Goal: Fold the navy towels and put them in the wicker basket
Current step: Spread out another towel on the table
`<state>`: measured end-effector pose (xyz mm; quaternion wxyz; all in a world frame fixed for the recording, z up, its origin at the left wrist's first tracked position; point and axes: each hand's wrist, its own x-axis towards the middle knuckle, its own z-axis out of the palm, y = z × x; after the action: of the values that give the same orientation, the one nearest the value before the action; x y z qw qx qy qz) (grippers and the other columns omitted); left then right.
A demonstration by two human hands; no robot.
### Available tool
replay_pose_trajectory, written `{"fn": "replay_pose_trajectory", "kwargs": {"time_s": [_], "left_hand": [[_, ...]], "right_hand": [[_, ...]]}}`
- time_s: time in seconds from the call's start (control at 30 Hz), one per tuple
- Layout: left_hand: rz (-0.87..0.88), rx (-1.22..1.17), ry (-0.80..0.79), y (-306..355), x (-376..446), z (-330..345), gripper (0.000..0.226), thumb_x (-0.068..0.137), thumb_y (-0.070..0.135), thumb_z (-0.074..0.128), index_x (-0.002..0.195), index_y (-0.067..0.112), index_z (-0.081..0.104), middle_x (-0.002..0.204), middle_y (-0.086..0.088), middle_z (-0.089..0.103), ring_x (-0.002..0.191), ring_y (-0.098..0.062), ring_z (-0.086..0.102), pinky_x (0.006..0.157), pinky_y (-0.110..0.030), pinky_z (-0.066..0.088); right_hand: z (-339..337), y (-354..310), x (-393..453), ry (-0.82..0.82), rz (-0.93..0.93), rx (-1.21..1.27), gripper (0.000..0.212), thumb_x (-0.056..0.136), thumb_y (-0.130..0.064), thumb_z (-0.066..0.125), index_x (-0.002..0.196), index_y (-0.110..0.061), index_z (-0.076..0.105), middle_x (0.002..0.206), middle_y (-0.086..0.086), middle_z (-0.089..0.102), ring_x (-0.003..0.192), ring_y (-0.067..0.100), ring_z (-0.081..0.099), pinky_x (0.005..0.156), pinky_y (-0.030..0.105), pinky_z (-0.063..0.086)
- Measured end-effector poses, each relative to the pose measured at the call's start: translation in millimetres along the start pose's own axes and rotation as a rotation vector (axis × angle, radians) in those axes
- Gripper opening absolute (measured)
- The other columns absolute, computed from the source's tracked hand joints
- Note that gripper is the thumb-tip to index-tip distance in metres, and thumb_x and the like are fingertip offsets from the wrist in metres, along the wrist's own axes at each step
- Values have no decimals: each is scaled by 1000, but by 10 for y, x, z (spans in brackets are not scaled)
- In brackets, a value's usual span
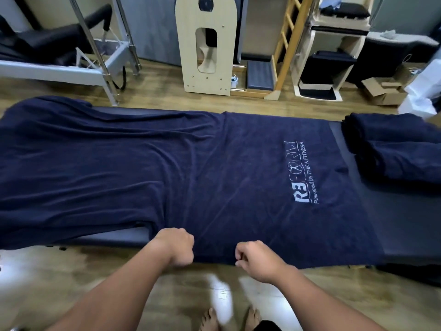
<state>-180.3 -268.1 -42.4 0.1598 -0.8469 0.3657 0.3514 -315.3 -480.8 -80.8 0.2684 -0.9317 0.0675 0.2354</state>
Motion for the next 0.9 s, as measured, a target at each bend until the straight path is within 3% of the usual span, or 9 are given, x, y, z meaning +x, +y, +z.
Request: {"fn": "replay_pose_trajectory", "kwargs": {"time_s": [0.13,0.27,0.4,0.47,0.57,0.73,0.9], "left_hand": [[42,32,82,-6,14,71,34,83,34,55,113,19,60,115,-3,64,102,-29,65,78,-38,52],[129,84,217,207,136,130,51,85,48,65,124,21,49,120,-3,58,111,-28,59,78,-40,38],[58,103,264,472,263,143,41,92,22,57,130,17,42,120,-6,59,110,-30,61,80,-39,41],[31,89,237,535,296,154,34,91,12,52,125,15,47,119,-8,61,107,-31,63,76,-38,41],[12,7,220,567,278,165,23,94,17,45,115,16,55,117,-5,61,104,-28,63,74,-37,42],[-81,-130,256,466,67,219,2,95,22,41,94,22,43,113,-5,62,101,-31,63,71,-36,43],[-266,-184,302,146,-291,367,10,94,23,43,99,19,50,114,-5,63,104,-31,63,78,-39,47]], "right_hand": [[-50,173,-108,93,58,-74,11,93,-34,60,99,-25,58,100,-6,60,94,19,59,79,36,50],[-181,528,-311,187,261,-235,22,95,-30,58,115,-23,51,117,-1,48,113,25,51,87,38,46],[-215,850,-528,269,409,-243,36,93,-31,58,126,-26,42,127,-2,39,116,23,44,84,35,49],[-210,945,-565,240,392,-268,36,93,-30,55,126,-26,42,125,-3,41,114,22,44,80,33,47],[-258,946,-527,219,337,-278,31,96,-37,52,124,-24,46,122,-2,45,113,22,47,84,35,46],[-292,687,-275,201,157,-262,29,98,-39,50,123,-23,52,121,-2,49,114,23,46,90,37,46],[-201,178,18,171,-15,-293,29,99,-37,48,124,-22,54,120,-2,49,114,23,45,90,37,44]]}}
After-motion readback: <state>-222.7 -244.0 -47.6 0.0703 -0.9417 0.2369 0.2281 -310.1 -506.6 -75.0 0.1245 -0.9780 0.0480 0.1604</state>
